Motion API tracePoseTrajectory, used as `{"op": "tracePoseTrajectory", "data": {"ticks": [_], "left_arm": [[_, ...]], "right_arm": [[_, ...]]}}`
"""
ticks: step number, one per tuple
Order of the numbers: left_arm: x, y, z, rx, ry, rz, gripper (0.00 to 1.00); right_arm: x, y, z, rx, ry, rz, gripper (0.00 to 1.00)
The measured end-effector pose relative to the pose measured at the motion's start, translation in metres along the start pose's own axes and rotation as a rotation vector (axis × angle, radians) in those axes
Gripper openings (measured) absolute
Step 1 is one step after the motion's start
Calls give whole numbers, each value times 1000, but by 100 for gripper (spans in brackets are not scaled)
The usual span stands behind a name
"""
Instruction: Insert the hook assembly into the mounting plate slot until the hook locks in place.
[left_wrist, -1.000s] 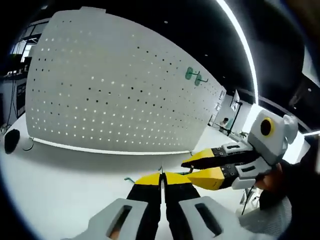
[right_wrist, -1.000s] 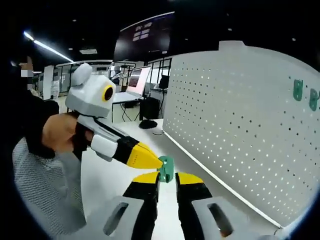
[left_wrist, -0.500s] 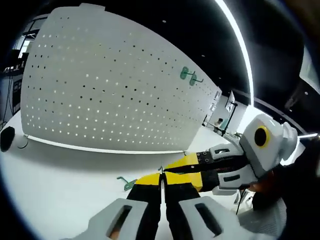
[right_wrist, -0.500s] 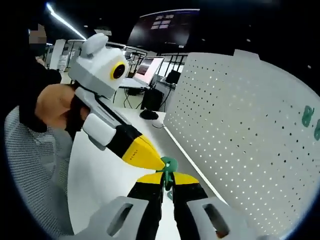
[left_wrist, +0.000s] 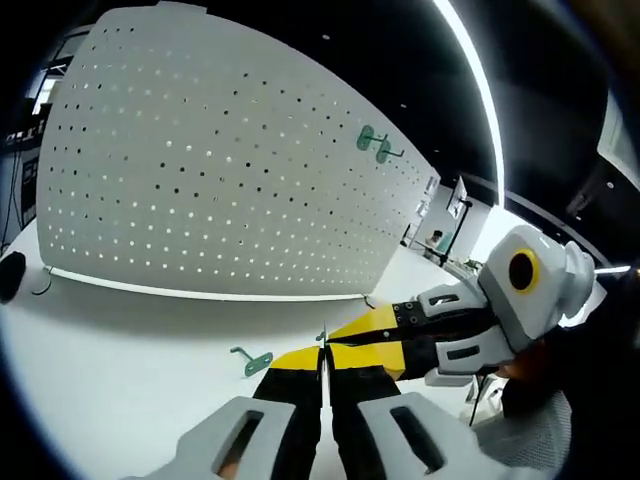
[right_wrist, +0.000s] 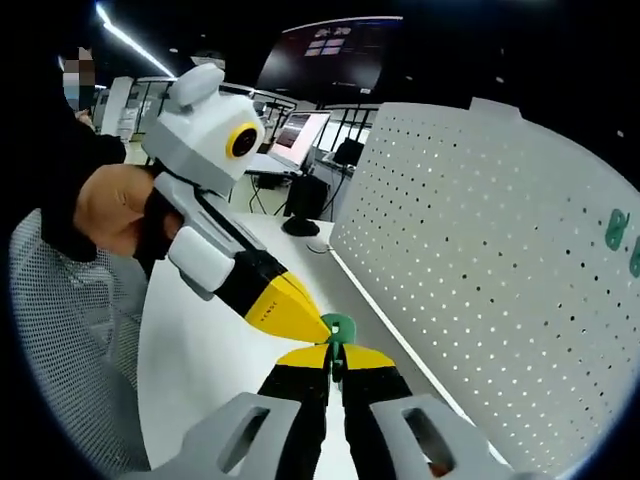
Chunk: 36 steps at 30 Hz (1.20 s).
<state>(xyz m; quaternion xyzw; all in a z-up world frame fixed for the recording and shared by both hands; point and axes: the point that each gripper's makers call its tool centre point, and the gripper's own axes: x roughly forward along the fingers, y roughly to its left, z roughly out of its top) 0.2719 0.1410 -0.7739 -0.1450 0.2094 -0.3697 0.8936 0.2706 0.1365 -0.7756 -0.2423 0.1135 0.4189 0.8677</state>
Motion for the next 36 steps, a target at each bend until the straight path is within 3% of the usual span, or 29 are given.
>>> {"op": "tracePoseTrajectory", "data": {"ticks": [10,23,32,36], "left_arm": [[1,-7,9,91,-51,-24,4],[3,-16,10,177,-58,-33,28],[6,-23,9,270,-46,-41,45],[6,-27,10,273,-56,-60,51]], "right_arm": [[-5,-8,2,93,-19,-14,1],[-25,-38,6,179,-57,-113,1],[-53,-84,7,233,-85,-241,1],[-75,-117,9,256,-107,-331,1]]}}
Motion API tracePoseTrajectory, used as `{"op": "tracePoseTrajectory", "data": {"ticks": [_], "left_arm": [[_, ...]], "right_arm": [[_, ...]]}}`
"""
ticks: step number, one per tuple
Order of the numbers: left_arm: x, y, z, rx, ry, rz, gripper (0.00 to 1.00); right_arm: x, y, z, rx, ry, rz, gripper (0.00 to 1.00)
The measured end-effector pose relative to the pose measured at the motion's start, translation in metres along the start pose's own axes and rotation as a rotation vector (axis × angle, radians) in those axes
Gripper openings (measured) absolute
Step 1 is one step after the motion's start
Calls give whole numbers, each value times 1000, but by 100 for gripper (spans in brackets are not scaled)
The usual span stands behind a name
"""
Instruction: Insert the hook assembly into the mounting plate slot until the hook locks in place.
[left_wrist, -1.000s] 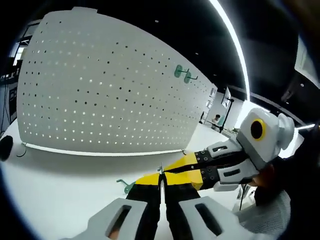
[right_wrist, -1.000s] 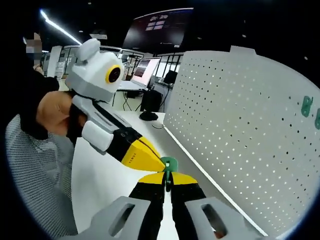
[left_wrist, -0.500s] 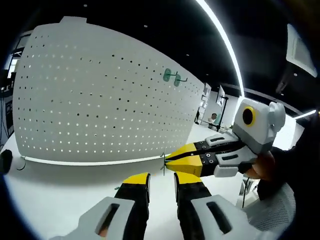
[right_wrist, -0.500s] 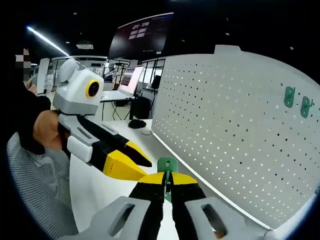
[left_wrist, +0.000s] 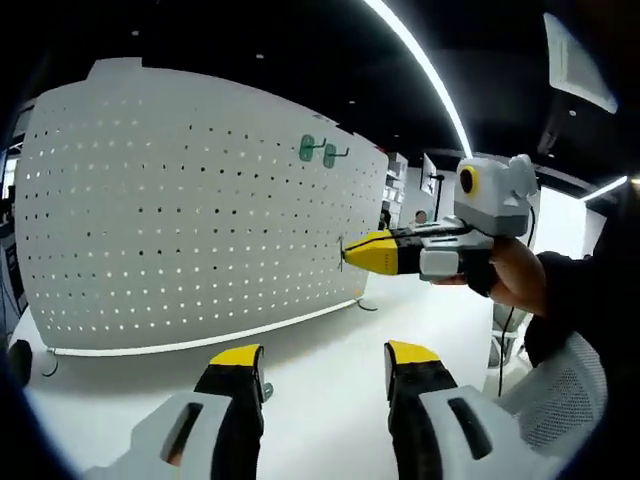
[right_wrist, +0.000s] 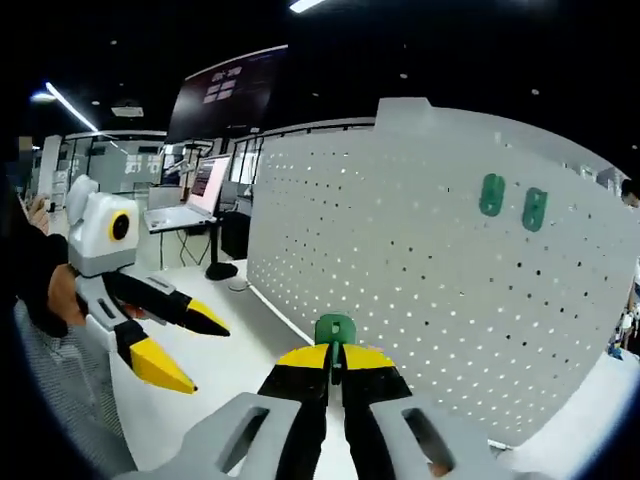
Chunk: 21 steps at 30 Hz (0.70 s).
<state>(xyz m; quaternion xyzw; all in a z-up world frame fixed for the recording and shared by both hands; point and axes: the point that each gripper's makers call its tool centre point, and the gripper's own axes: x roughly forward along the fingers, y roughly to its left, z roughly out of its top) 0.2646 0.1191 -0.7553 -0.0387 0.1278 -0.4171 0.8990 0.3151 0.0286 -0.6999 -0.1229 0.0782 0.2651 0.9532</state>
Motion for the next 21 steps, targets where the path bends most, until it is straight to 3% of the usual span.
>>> {"op": "tracePoseTrajectory", "data": {"ticks": [7,21], "left_arm": [[1,-2,1,5,0,-6,59],[1,-4,0,8,4,-12,62]], "right_arm": [[-18,-62,22,26,-49,-147,1],[-44,-176,76,65,-158,-412,1]]}}
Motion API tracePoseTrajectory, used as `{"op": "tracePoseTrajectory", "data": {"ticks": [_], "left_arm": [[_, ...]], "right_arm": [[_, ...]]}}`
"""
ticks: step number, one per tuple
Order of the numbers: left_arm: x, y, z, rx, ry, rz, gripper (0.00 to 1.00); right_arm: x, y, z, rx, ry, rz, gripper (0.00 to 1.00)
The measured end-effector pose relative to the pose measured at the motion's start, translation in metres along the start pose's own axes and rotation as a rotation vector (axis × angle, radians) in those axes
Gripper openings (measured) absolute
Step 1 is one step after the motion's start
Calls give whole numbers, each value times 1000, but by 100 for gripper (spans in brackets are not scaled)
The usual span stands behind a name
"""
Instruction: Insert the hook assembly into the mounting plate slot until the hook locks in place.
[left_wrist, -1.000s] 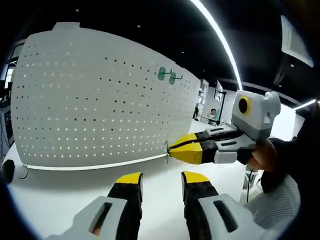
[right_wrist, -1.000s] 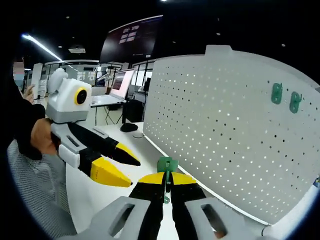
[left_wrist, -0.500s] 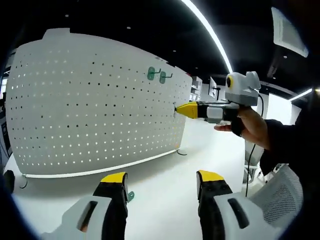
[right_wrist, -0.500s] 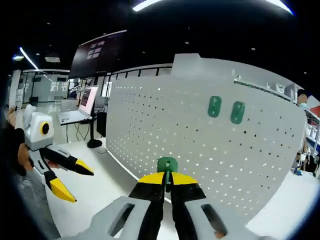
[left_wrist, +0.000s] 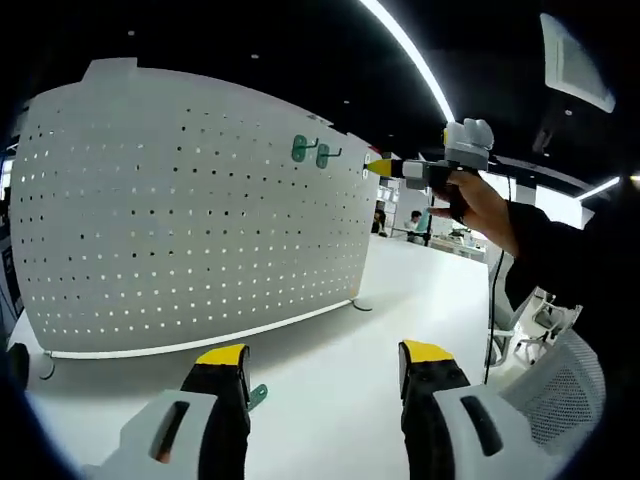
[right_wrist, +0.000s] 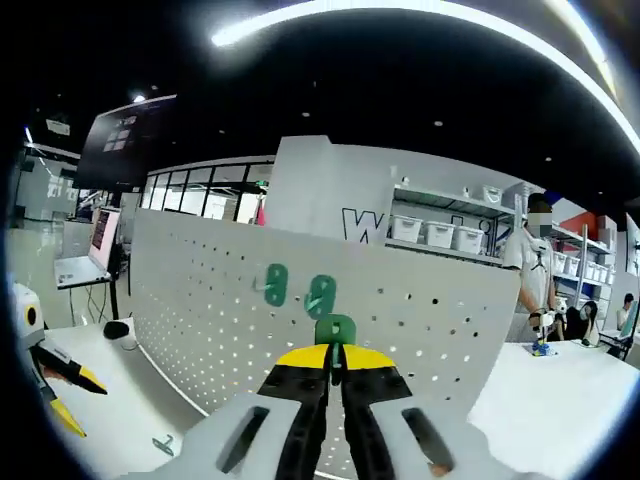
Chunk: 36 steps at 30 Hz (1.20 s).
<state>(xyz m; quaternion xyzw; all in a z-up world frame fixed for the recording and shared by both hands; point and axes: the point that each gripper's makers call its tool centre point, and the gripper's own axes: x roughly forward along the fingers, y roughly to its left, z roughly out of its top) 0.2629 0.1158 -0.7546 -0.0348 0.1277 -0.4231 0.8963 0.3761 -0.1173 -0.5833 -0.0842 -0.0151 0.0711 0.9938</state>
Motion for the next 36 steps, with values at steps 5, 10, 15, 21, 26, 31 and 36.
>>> {"op": "tracePoseTrajectory", "data": {"ticks": [5,10,15,21,26,31,36], "left_arm": [[-1,3,0,-8,0,6,62],[-1,3,0,-8,1,8,62],[-2,6,0,-15,-1,15,61],[-2,7,0,-18,-2,16,61],[-2,7,-1,-17,1,16,60],[-3,8,-1,-21,1,17,60],[-3,8,-2,-24,2,17,59]], "right_arm": [[9,-7,12,-4,-12,-31,1],[24,-9,12,4,-5,-47,1],[33,-12,9,23,3,-57,1],[42,-14,6,29,9,-64,1],[45,-16,4,26,12,-69,1],[46,-16,2,28,17,-69,1],[49,-16,-1,19,21,-71,1]]}}
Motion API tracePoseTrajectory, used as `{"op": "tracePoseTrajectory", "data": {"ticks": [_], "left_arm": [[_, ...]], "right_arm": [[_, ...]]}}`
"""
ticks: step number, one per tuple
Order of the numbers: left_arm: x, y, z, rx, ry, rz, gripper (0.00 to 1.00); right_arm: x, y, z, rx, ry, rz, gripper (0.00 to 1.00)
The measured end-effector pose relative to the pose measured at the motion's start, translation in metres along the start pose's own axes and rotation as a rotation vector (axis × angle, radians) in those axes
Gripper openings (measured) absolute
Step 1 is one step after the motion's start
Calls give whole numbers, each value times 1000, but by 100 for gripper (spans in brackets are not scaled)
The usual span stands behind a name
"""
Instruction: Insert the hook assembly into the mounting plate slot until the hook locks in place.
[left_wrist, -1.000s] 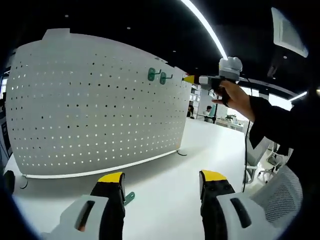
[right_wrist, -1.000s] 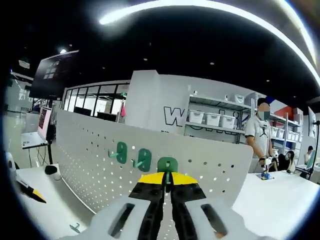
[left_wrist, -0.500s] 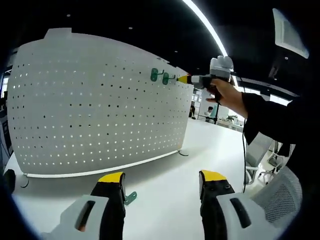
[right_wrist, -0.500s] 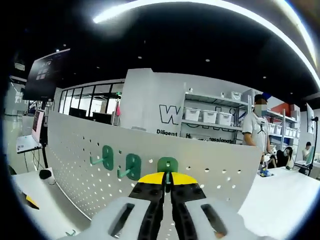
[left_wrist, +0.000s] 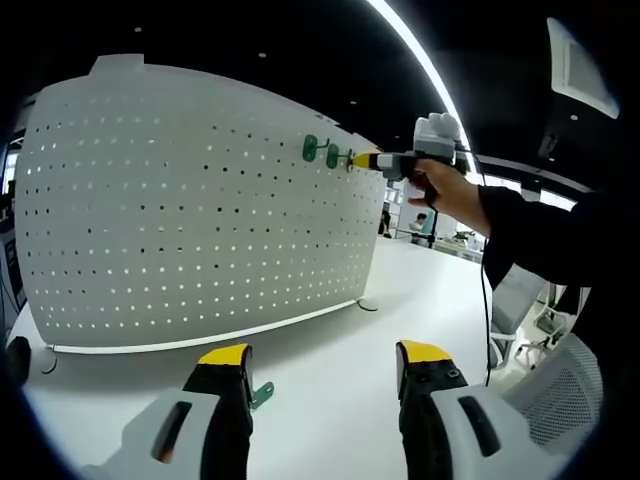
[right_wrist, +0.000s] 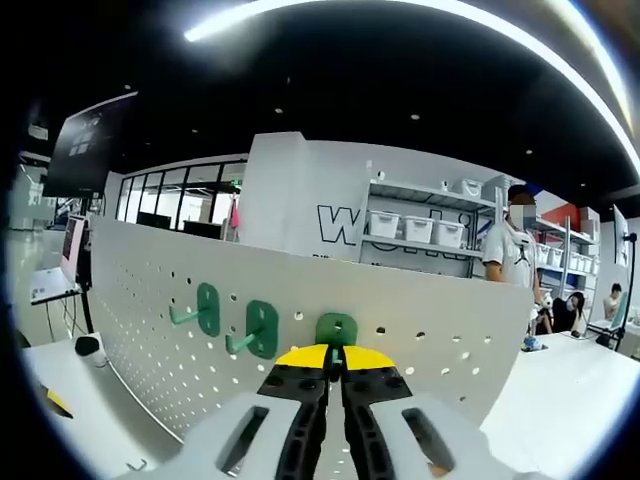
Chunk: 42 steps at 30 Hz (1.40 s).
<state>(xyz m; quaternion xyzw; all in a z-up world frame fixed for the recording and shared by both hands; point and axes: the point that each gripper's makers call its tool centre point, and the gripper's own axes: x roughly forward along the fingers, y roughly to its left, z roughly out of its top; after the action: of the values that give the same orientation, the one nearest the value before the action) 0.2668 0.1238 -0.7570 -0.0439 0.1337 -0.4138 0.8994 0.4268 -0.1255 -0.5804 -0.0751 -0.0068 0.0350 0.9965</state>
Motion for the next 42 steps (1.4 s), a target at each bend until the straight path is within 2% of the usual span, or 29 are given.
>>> {"op": "tracePoseTrajectory", "data": {"ticks": [8,13,23,30,42], "left_arm": [[-1,1,2,-3,-6,4,59],[-1,0,2,-2,-6,1,59],[-1,-1,4,-2,-11,-6,59],[-1,-1,5,0,-13,-7,59],[0,-3,2,11,-2,-9,58]], "right_arm": [[0,0,0,-18,4,-13,1],[1,-1,0,18,13,-28,1],[1,1,-3,-57,23,-12,4],[-6,4,-16,-55,45,-3,7],[-33,20,-38,-44,56,34,16]]}}
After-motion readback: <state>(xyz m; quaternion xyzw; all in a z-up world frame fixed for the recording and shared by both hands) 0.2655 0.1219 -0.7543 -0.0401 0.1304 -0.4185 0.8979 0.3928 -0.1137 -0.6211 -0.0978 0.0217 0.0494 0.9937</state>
